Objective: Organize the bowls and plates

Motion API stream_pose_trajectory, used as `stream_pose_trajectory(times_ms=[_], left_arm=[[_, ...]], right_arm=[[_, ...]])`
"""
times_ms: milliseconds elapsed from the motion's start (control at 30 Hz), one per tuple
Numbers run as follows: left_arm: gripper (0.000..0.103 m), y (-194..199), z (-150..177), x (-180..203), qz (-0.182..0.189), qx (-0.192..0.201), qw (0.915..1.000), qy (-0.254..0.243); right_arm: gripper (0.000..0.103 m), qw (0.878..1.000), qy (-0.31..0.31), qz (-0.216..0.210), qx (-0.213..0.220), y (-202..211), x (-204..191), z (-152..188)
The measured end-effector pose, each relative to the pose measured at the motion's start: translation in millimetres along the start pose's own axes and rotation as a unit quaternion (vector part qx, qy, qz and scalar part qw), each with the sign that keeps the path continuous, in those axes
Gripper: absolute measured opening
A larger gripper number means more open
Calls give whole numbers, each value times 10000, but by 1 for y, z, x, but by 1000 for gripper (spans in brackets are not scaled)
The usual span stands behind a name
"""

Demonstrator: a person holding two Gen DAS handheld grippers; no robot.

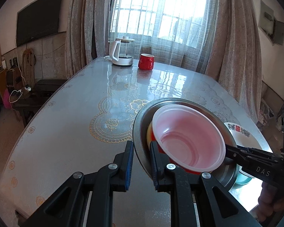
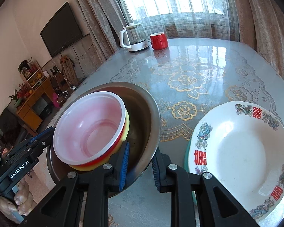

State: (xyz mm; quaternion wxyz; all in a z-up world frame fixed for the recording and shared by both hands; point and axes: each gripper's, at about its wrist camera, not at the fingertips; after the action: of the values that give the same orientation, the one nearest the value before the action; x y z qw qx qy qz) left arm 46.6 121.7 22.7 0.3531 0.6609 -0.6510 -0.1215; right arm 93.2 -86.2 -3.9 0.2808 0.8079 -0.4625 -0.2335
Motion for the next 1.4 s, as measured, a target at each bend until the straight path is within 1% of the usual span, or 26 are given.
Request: stream_pose_trajectory(times_ms=[300,567,733,900,1000,1233,1400], left_arm=[[17,-4,-8,48,351,-13,9986,-386],[17,-11,-5,97,676,-69,9945,-803],[18,-21,-3,125,819,-182,9910,-1046],[18,-31,-2,150,997,-315,9876,-1171],[18,-40,-2,162,1095,-485,9858,-1179],[18,-59,7,174,1129,-833,9831,-1176],[18,-76,19,177,986,-1055,9824,-1187]], right_arm=[[23,9986,-312,273,331,39,33,10],[23,9944,-701,606,517,70,67,25],[23,9908,-913,818,573,85,88,35],[23,9864,-1141,1003,620,96,108,41],[23,9840,-1240,1114,629,102,117,45],[23,9813,-1406,1202,528,101,132,53],[23,9799,-1565,1180,370,89,142,63]])
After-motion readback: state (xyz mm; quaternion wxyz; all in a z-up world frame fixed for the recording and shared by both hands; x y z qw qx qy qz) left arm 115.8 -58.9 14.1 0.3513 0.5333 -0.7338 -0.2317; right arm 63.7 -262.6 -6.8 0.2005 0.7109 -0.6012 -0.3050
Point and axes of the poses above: each gripper's, at about its wrist camera, not at the fingertips, and y roughly against the way its jaws point, x to its right, z to its underside, and after that the axes turned 12 degrees about y, right-handed
